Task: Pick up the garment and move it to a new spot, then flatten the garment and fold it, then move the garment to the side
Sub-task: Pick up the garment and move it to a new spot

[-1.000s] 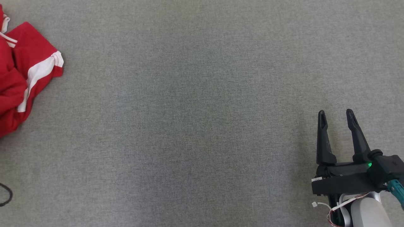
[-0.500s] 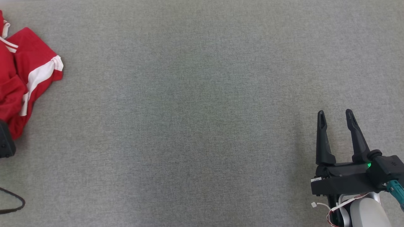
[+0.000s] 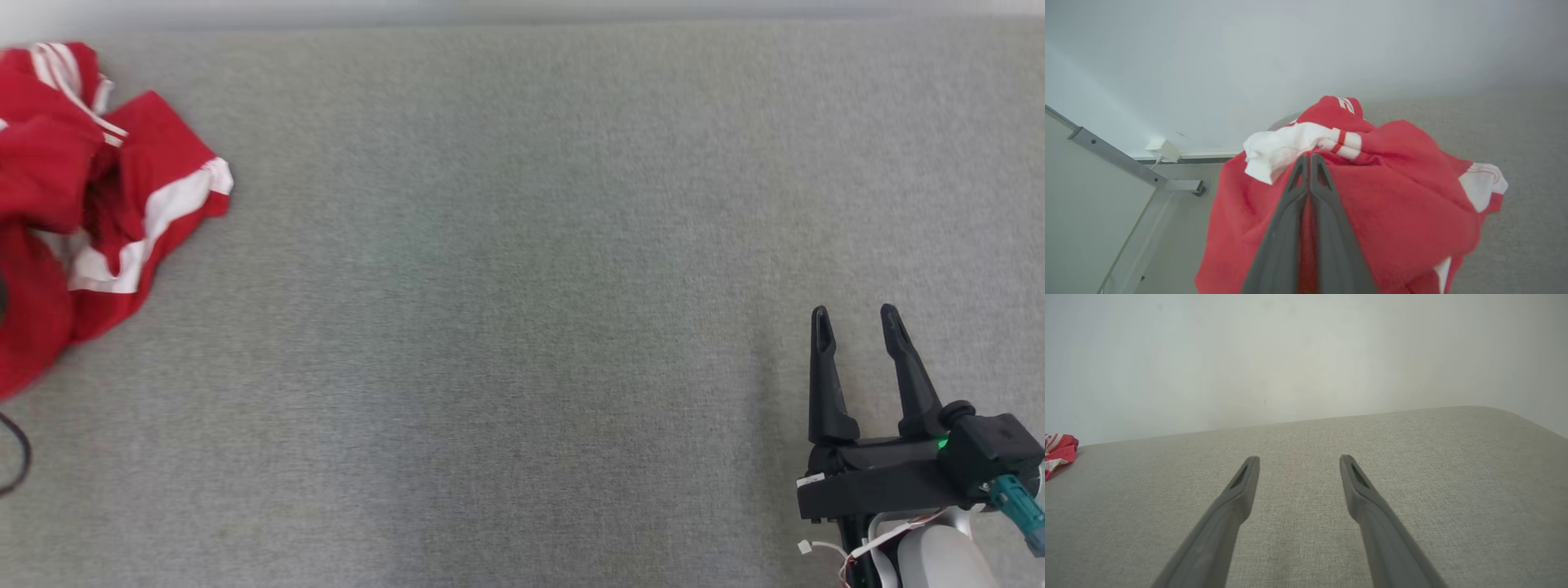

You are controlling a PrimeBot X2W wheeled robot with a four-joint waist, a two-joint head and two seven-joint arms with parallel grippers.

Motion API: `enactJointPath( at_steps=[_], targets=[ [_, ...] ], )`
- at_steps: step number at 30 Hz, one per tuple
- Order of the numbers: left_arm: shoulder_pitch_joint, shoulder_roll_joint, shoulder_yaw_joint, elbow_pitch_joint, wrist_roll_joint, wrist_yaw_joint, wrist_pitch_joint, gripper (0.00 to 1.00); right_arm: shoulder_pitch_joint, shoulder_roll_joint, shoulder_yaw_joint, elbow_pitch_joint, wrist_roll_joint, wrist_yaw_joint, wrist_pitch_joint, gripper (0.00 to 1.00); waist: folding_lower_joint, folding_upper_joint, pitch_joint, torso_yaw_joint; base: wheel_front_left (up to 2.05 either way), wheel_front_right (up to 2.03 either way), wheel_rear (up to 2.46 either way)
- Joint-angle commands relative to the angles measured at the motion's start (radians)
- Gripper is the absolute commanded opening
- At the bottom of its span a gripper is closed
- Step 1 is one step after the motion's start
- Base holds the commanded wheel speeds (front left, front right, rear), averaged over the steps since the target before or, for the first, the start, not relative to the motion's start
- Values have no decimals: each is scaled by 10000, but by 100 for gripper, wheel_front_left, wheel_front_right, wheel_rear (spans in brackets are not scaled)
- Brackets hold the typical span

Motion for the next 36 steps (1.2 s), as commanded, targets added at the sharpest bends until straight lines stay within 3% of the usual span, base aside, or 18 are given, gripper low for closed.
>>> enactJointPath(
  at_steps=[1,7,16,28,36],
  targets=[
    [-304,63,-2,-162,125,132,-436,0,115,3,31,68,82,-25,-36,100,1,0,-349,241,0,0,0],
    [-1274,92,-205,-917,569,404,-1697,0,177,4,164,359,368,-25,-52,100,1,0,-783,201,0,0,0],
    [-2721,-515,-952,-2498,1058,221,-1819,0,394,4,138,446,813,-25,-46,100,1,0,-1258,-346,0,0,0],
    [-4134,-2575,-2281,-3900,793,-78,-879,0,458,2,319,538,1469,-25,-47,100,1,0,-1374,-2062,0,0,0],
    [-3628,-3981,-3039,-3765,498,-92,-921,0,474,9,467,562,1684,-25,-49,100,1,0,-1176,-3287,0,0,0]
  ],
)
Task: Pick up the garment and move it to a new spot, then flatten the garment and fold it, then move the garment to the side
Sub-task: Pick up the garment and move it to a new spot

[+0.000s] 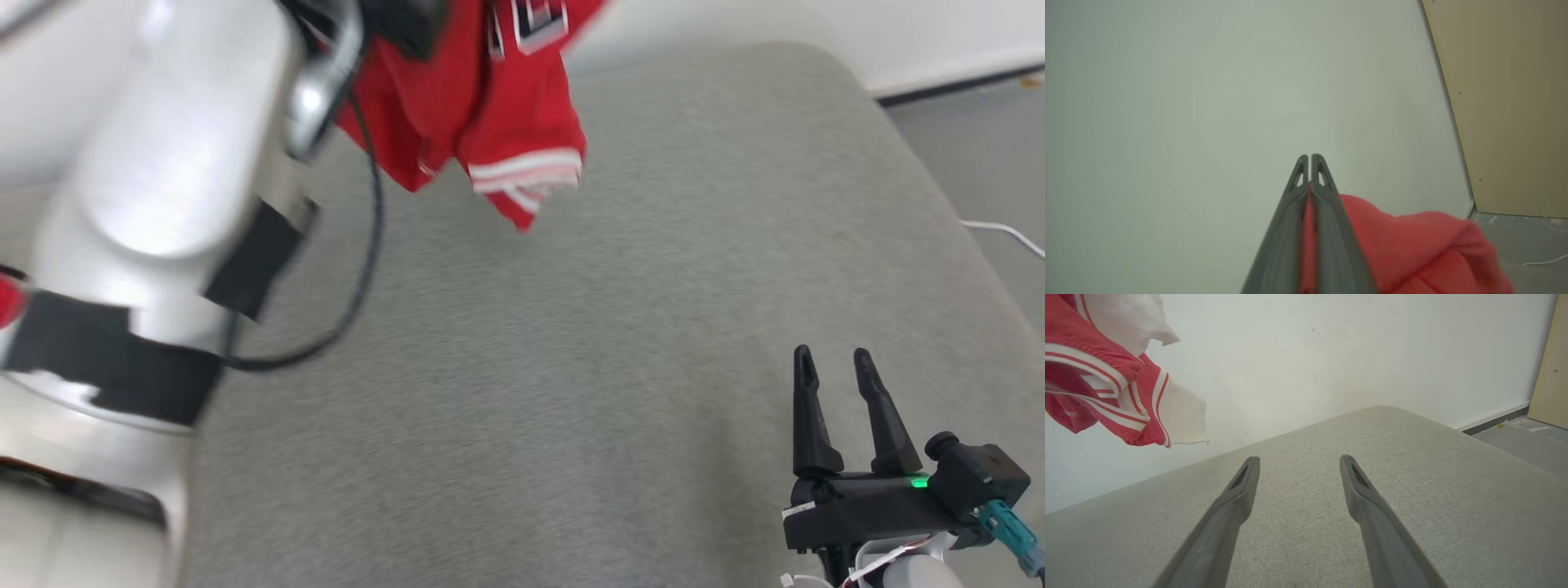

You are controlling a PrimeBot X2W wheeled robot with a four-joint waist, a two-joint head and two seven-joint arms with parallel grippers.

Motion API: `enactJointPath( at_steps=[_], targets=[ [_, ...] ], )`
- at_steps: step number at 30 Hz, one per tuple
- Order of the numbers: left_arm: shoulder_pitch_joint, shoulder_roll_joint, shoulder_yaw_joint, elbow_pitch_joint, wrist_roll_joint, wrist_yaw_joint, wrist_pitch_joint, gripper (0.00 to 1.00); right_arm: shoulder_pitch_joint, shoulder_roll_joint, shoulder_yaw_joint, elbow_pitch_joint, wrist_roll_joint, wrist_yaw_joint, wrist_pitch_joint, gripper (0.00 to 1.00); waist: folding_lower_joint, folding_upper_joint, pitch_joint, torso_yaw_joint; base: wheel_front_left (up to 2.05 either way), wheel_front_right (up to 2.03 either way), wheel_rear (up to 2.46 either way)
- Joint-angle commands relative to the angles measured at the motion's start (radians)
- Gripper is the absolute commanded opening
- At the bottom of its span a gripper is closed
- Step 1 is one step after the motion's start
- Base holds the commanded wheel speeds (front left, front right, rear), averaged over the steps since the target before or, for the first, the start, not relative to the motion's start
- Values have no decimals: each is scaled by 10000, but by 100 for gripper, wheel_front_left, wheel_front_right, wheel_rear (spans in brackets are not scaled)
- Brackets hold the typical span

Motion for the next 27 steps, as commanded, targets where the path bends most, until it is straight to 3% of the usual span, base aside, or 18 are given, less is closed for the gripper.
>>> enactJointPath(
  at_steps=[1,11,19,26,27],
  targets=[
    [397,-262,-74,110,-143,71,-92,0,69,7,-36,-8,49,-25,-5,100,0,0,186,-798,0,0,0],
    [2614,-929,-468,559,-668,364,-611,0,132,13,-319,-81,28,-25,-5,100,0,0,487,-698,0,0,0],
    [5383,-645,-414,1317,-1184,695,-1171,0,23,7,-341,4,-115,-25,-6,100,0,0,521,-161,0,0,0],
    [6620,-539,-482,1612,-1202,804,-1534,0,-11,8,-375,70,-386,-25,-6,100,0,0,471,395,0,0,0],
    [6686,-573,-458,1509,-1193,840,-1602,46,-6,8,-414,75,-420,-25,-6,100,0,0,424,480,0,0,0]
  ],
)
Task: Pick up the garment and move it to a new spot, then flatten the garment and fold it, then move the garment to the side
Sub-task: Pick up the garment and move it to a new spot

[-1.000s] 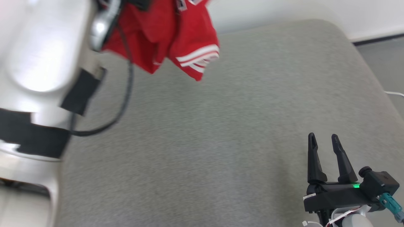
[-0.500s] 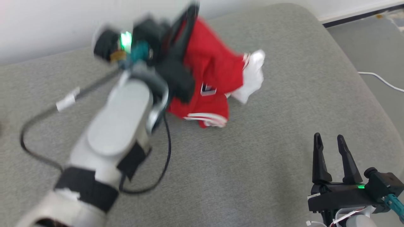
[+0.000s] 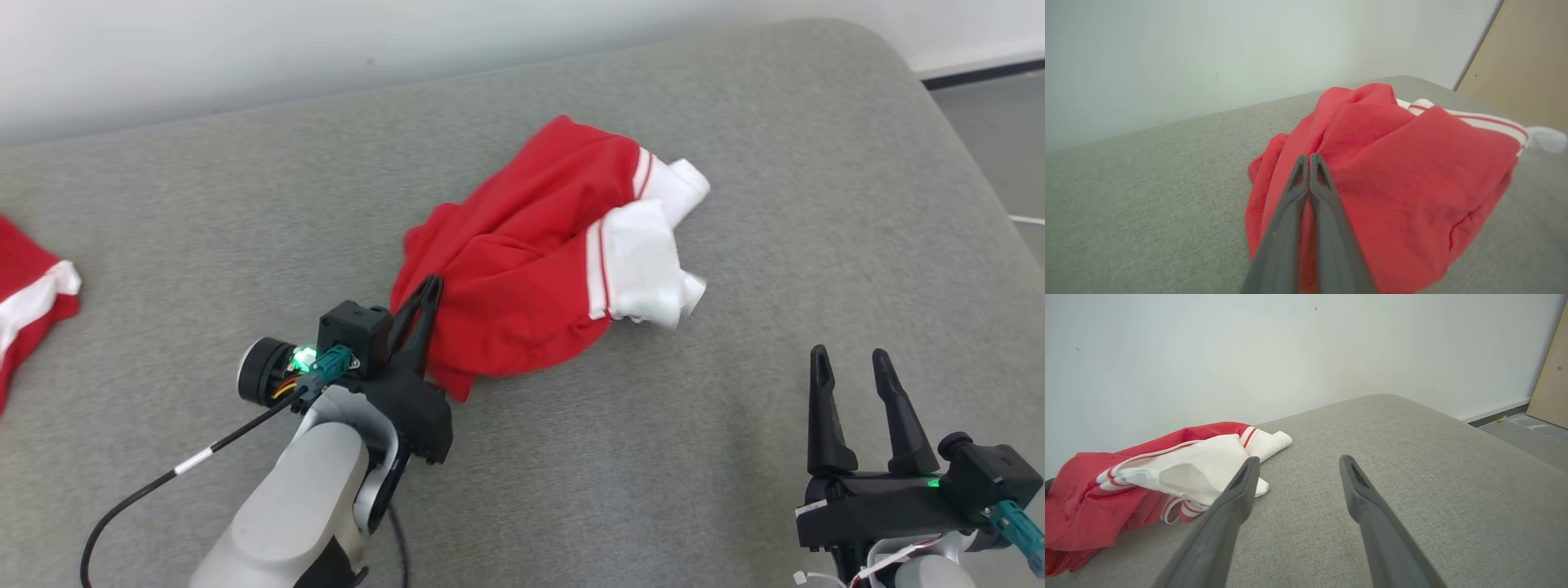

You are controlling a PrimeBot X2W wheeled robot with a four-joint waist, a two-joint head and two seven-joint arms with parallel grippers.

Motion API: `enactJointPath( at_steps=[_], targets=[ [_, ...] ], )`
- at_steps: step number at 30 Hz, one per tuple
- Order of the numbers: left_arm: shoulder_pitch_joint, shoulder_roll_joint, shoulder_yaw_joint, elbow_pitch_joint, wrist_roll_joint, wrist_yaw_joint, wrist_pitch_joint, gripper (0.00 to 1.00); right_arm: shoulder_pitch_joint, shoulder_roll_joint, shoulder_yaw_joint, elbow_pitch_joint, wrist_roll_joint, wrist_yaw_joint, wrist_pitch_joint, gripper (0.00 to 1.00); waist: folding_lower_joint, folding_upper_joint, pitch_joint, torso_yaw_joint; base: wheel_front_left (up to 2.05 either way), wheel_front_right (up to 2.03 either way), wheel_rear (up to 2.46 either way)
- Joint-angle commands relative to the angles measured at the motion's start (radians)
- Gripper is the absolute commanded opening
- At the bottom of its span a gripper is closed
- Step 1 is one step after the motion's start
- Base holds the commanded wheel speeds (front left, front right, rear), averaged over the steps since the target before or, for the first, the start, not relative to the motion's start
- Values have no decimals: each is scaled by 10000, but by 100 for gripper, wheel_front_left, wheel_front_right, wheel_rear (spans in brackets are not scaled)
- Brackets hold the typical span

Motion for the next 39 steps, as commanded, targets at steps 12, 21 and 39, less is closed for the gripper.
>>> enactJointPath(
  at_steps=[12,21,39],
  targets=[
    [1702,631,1683,-3748,1276,607,-156,100,309,-3,-130,-29,-515,-25,-6,100,-1,0,-932,1370,0,0,0],
    [3747,1097,3453,-5326,1679,476,-159,100,579,-1,-284,15,-784,-25,-6,100,-1,0,-1482,2098,0,0,0],
    [6597,387,5107,-6177,2417,-207,-160,100,1257,-1,-257,63,-1068,-25,-6,100,-1,0,-2178,2701,0,0,0]
  ],
)
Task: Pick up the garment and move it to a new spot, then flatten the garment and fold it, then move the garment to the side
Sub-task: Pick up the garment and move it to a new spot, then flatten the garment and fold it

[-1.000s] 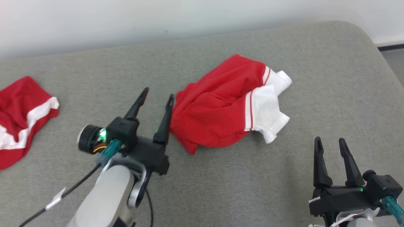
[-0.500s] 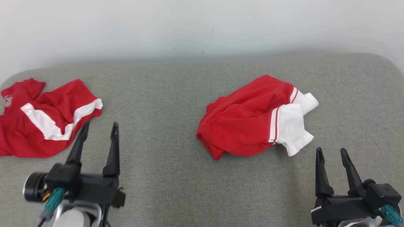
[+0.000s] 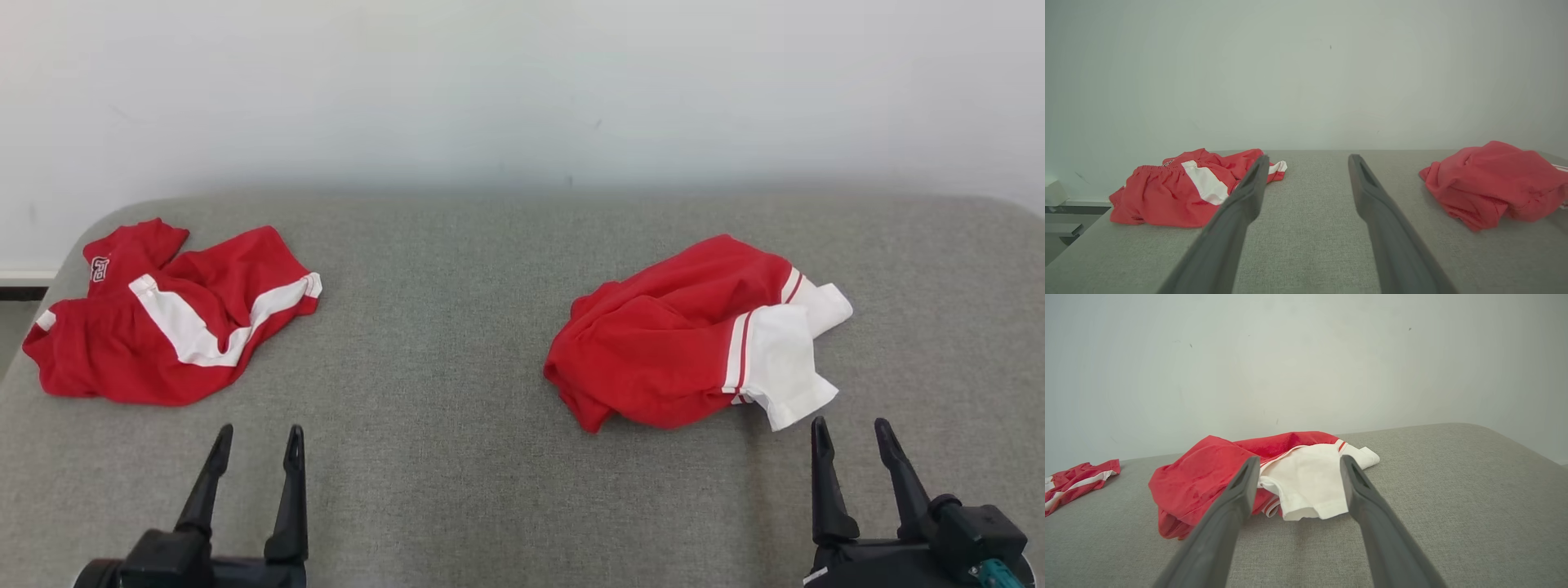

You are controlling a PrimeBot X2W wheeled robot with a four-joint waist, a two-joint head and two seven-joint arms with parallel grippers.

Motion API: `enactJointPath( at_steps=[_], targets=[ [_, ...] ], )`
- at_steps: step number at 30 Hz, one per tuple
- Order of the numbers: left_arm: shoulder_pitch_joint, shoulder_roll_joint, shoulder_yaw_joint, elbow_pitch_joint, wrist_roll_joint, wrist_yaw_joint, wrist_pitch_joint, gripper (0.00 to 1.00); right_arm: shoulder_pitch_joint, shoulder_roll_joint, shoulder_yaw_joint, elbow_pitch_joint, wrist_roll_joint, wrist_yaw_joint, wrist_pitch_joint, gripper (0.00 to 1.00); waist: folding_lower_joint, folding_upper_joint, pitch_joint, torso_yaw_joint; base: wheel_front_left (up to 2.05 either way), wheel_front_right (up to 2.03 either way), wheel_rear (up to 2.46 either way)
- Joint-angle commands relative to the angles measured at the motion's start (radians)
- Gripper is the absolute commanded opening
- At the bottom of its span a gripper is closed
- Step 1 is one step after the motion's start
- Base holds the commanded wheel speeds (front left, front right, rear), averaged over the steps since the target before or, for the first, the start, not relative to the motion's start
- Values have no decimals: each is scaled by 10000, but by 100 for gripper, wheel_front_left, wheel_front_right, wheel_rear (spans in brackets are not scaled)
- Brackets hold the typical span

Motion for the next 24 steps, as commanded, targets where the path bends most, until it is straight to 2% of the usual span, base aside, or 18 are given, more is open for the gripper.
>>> enactJointPath(
  at_steps=[1,10,24],
  targets=[
    [118,-33,35,25,71,-49,-33,100,89,-3,7,9,-28,-25,-6,100,2,0,-45,-13,0,0,0],
    [672,-156,202,321,126,-392,-34,100,354,-91,-1,37,-194,-25,57,100,2,0,-208,-131,0,0,0],
    [901,-388,417,565,419,-538,-34,100,631,-325,79,-74,-184,-25,143,100,2,0,-174,-295,0,0,0]
  ],
)
